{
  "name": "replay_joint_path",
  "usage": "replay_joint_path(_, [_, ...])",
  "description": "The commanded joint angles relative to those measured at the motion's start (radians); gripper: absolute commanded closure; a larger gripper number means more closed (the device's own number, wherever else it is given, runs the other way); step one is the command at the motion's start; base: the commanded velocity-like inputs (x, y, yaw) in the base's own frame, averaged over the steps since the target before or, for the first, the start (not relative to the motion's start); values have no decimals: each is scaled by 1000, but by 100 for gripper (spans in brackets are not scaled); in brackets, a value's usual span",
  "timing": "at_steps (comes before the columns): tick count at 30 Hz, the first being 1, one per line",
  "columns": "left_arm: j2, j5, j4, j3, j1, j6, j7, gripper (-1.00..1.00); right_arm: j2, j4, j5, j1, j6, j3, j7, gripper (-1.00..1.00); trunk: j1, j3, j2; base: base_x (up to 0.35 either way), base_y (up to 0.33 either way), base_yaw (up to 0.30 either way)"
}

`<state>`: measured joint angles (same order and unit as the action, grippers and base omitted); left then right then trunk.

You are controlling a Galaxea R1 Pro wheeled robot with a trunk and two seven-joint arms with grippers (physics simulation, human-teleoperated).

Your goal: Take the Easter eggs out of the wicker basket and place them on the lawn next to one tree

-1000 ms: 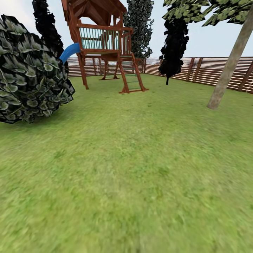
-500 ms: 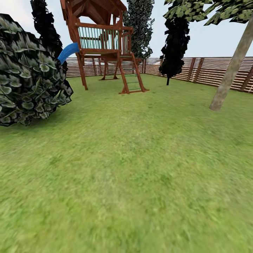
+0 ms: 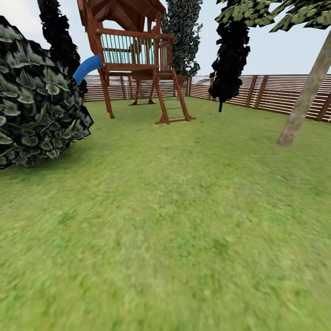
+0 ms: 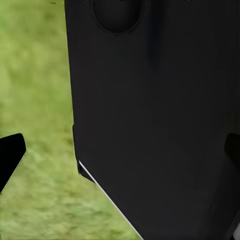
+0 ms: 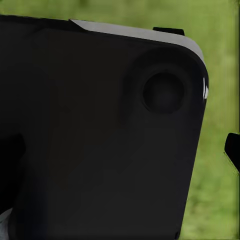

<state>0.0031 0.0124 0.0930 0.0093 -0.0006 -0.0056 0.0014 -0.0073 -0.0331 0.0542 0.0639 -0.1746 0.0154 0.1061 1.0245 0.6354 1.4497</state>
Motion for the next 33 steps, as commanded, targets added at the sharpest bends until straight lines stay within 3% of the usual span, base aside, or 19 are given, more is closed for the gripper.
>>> replay_joint_path(1, [0,1,1,1,0,-1,0,-100,0,1,6,0,-3,1,1,-100,1,1,0,320,0,0])
replay_joint_path(33, [0,1,1,0,-1,-1,0,-100,0,1,6,0,-2,0,1,-100,1,1,0,320,0,0])
